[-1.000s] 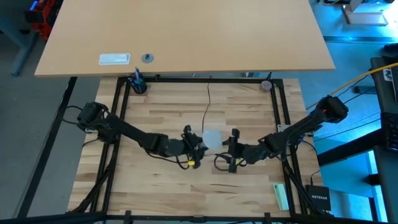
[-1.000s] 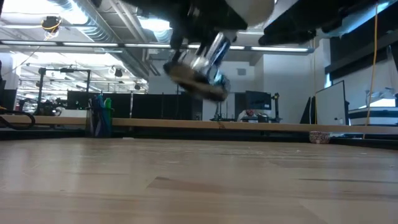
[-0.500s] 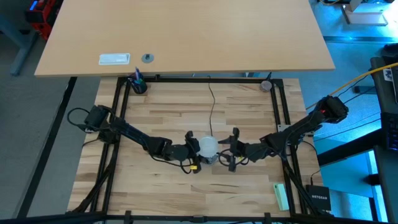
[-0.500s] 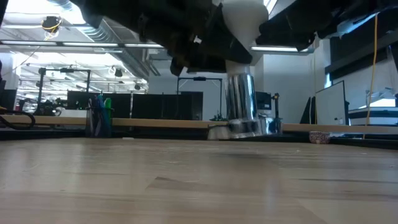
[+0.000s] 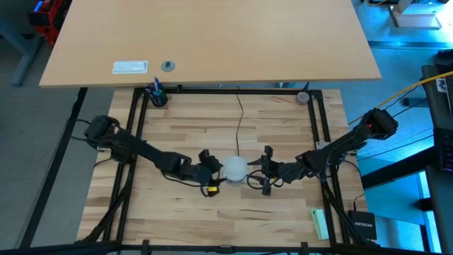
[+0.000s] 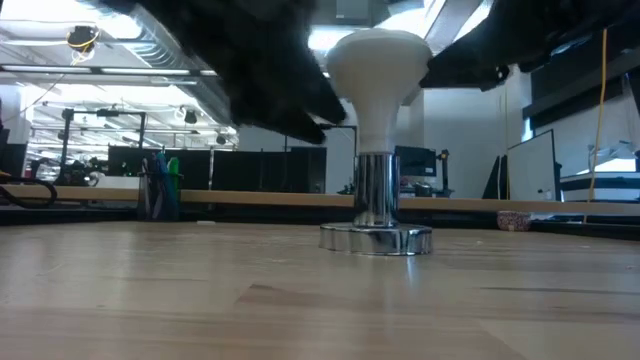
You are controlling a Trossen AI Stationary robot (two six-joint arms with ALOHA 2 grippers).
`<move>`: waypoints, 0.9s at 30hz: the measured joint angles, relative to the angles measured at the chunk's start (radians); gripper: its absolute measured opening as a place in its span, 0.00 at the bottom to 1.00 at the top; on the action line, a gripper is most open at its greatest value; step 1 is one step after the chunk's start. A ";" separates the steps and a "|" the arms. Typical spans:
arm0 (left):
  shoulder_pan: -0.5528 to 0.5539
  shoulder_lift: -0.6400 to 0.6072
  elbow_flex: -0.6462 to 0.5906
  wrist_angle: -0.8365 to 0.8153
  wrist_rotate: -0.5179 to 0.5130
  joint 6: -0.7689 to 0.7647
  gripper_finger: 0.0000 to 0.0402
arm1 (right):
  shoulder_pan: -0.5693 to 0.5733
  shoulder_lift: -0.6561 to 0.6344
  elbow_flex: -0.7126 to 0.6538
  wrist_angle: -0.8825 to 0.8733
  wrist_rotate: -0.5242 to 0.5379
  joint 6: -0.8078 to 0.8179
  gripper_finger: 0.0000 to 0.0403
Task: Screw lightbulb
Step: Remove the lightbulb from the lamp
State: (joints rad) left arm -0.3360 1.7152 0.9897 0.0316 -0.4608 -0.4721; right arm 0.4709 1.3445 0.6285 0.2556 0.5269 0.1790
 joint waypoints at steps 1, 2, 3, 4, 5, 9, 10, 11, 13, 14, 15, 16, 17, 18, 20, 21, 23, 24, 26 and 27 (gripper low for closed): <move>-0.009 -0.023 0.000 -0.037 0.010 -0.011 0.66 | 0.000 -0.011 0.001 -0.006 -0.018 0.003 0.51; -0.016 -0.044 0.001 -0.077 0.013 -0.021 0.67 | 0.000 -0.024 0.002 -0.024 -0.040 0.006 0.51; -0.024 -0.062 0.001 -0.114 0.015 -0.037 0.67 | 0.000 -0.036 0.002 -0.049 -0.052 0.008 0.51; -0.034 -0.077 0.001 -0.147 0.016 -0.046 0.67 | 0.000 -0.045 0.002 -0.068 -0.068 0.009 0.51; -0.042 -0.085 0.000 -0.169 0.017 -0.050 0.67 | 0.000 -0.052 0.002 -0.089 -0.080 0.010 0.51; -0.065 -0.107 0.000 -0.167 0.017 -0.041 0.66 | 0.000 -0.060 0.002 -0.148 -0.129 0.035 0.51; -0.066 -0.113 0.002 -0.153 0.017 -0.034 0.66 | 0.000 -0.060 0.002 -0.165 -0.148 0.052 0.51; -0.067 -0.117 0.008 -0.147 0.017 -0.024 0.66 | 0.000 -0.060 0.002 -0.176 -0.163 0.062 0.51; -0.070 -0.126 0.018 -0.143 0.017 -0.010 0.66 | 0.000 -0.060 0.002 -0.189 -0.171 0.086 0.51; -0.070 -0.127 0.022 -0.143 0.016 0.002 0.66 | 0.000 -0.059 0.002 -0.189 -0.171 0.101 0.51; -0.070 -0.127 0.025 -0.144 0.016 0.006 0.66 | 0.000 -0.059 0.002 -0.196 -0.172 0.111 0.51; -0.070 -0.127 0.026 -0.144 0.017 0.008 0.66 | 0.000 -0.058 0.002 -0.206 -0.173 0.121 0.52; -0.069 -0.127 0.026 -0.150 0.016 0.008 0.66 | 0.000 -0.057 0.001 -0.208 -0.173 0.131 0.52; -0.069 -0.127 0.026 -0.152 0.016 0.008 0.66 | 0.000 -0.052 -0.002 -0.200 -0.173 0.140 0.53; -0.068 -0.127 0.026 -0.153 0.016 -0.003 0.66 | 0.000 -0.049 -0.017 -0.196 -0.173 0.154 0.57; -0.068 -0.126 0.026 -0.153 0.016 -0.020 0.66 | 0.000 -0.046 -0.029 -0.187 -0.173 0.155 0.59; -0.068 -0.126 0.026 -0.153 0.016 -0.040 0.66 | 0.000 -0.039 -0.067 -0.125 -0.170 0.153 0.63; -0.068 -0.126 0.026 -0.153 0.016 -0.044 0.66 | 0.000 -0.039 -0.095 -0.082 -0.167 0.144 0.65; -0.068 -0.125 0.026 -0.153 0.016 -0.047 0.66 | 0.000 -0.035 -0.157 0.052 -0.161 0.118 0.67; -0.068 -0.123 0.026 -0.152 0.015 -0.052 0.66 | 0.000 -0.032 -0.190 0.129 -0.155 0.109 0.68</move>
State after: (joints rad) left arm -0.4042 1.5921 1.0157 -0.1199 -0.4454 -0.5244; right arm 0.4706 1.3128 0.4381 0.3850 0.3720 0.2876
